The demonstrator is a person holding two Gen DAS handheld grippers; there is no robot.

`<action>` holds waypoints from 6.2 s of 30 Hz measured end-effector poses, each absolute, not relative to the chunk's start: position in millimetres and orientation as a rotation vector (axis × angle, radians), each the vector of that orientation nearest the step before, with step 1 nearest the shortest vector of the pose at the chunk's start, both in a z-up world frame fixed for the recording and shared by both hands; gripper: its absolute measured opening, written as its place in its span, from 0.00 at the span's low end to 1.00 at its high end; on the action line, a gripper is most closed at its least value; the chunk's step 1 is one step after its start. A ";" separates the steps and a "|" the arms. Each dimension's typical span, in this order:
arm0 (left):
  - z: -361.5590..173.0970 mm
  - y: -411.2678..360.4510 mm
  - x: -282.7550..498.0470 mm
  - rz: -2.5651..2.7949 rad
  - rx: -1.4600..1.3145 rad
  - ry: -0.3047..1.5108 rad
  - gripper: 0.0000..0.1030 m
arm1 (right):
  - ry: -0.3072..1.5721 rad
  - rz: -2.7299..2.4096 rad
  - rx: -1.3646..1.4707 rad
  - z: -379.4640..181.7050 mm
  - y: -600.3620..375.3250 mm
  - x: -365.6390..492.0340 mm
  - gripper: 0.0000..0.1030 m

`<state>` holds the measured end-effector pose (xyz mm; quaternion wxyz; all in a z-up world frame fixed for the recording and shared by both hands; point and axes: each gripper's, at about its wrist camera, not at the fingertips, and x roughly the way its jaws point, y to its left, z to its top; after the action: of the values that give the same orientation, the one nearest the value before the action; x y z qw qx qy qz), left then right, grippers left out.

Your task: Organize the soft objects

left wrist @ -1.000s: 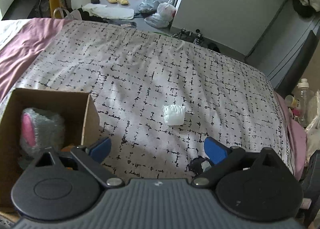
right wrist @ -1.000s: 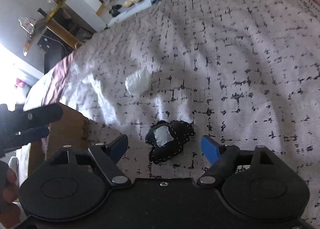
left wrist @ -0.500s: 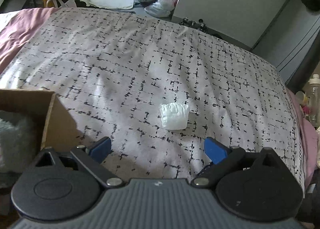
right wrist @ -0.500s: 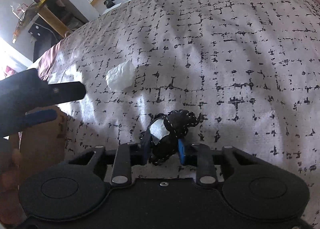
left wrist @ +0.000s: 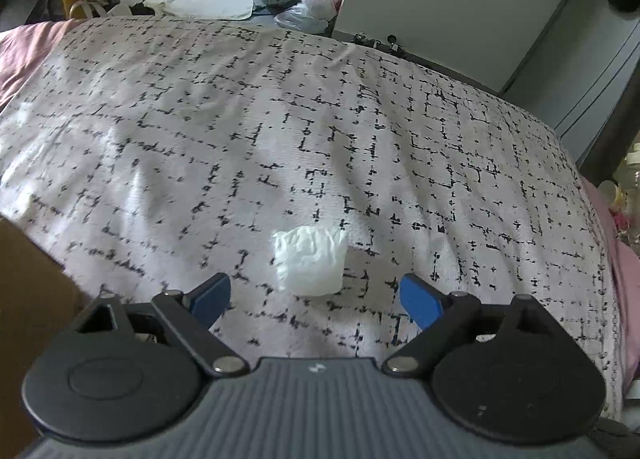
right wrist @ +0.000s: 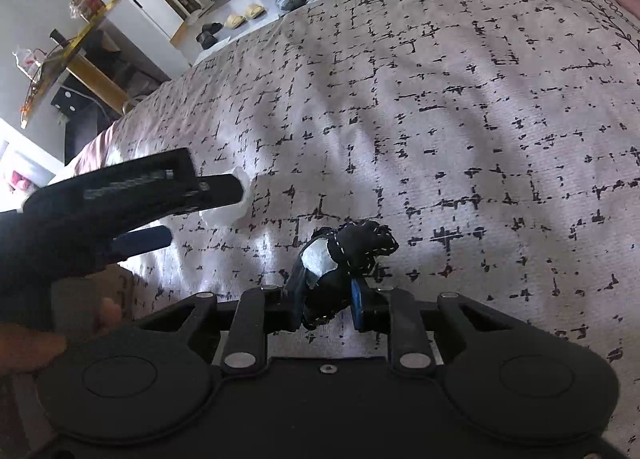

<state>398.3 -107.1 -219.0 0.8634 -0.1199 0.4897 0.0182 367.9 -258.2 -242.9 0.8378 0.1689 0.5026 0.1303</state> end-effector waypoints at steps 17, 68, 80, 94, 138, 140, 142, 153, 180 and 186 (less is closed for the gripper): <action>-228.4 -97.7 403.5 0.085 -0.272 1.036 0.38 | 1.045 0.290 0.360 -238.5 -257.5 369.0 0.22; -75.6 -5.5 206.4 0.102 -0.352 0.843 0.38 | 0.829 0.254 0.305 -155.2 -265.5 260.6 0.22; -72.4 17.6 187.4 0.107 -0.389 0.826 0.38 | 0.787 0.296 0.261 -126.6 -238.8 246.9 0.22; -78.9 53.5 179.6 0.140 -0.458 0.830 0.38 | 0.771 0.344 0.233 -113.4 -202.8 244.8 0.22; -110.0 146.0 199.2 0.201 -0.557 0.906 0.57 | 0.839 0.505 0.114 -116.1 -31.2 292.9 0.32; -108.6 147.2 199.4 0.205 -0.556 0.905 0.57 | 0.843 0.498 0.108 -116.6 -31.0 294.7 0.43; -106.4 147.6 199.2 0.206 -0.552 0.902 0.57 | 0.838 0.498 0.124 -115.5 -35.6 294.9 0.46; -98.3 133.2 199.8 0.194 -0.542 0.936 0.76 | 0.858 0.467 0.172 -108.3 -66.5 283.4 0.47; -39.0 69.4 146.1 0.163 -0.386 0.896 0.98 | 0.775 0.436 0.300 -69.1 -150.8 214.2 1.00; -29.6 63.0 128.8 0.148 -0.364 0.879 1.00 | 0.777 0.427 0.304 -64.4 -163.1 196.5 1.00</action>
<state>128.8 63.0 -29.6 0.8865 -0.1748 0.4226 0.0711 196.5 -163.1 -64.4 0.8921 0.1467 0.3746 0.2058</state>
